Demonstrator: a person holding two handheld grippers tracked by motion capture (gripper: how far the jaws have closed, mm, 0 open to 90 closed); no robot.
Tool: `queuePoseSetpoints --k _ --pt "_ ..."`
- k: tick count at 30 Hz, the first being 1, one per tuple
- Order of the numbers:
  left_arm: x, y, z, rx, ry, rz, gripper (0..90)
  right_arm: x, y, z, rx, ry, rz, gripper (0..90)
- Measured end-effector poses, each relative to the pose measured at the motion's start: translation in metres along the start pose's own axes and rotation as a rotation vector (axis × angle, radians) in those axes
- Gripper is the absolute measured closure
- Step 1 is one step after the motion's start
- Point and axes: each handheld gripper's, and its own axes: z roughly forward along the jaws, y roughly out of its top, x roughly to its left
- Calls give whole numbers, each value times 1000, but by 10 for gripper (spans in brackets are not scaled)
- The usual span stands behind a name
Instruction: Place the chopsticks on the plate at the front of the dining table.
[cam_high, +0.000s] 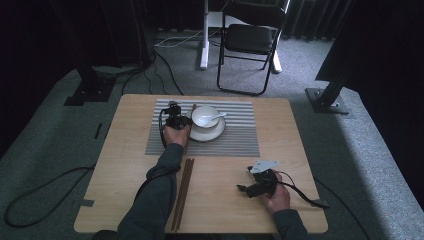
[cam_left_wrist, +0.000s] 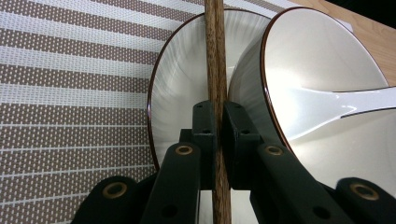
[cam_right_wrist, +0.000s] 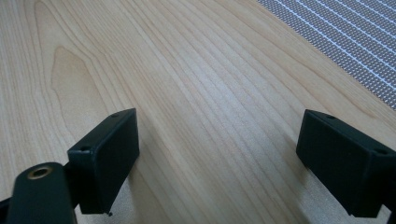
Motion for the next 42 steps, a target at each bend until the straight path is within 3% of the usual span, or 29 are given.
queuePoseSetpoints --k 42 --pt "7 -5 -2 -6 -50 -35 831 0 0 0 0 0 0 125"
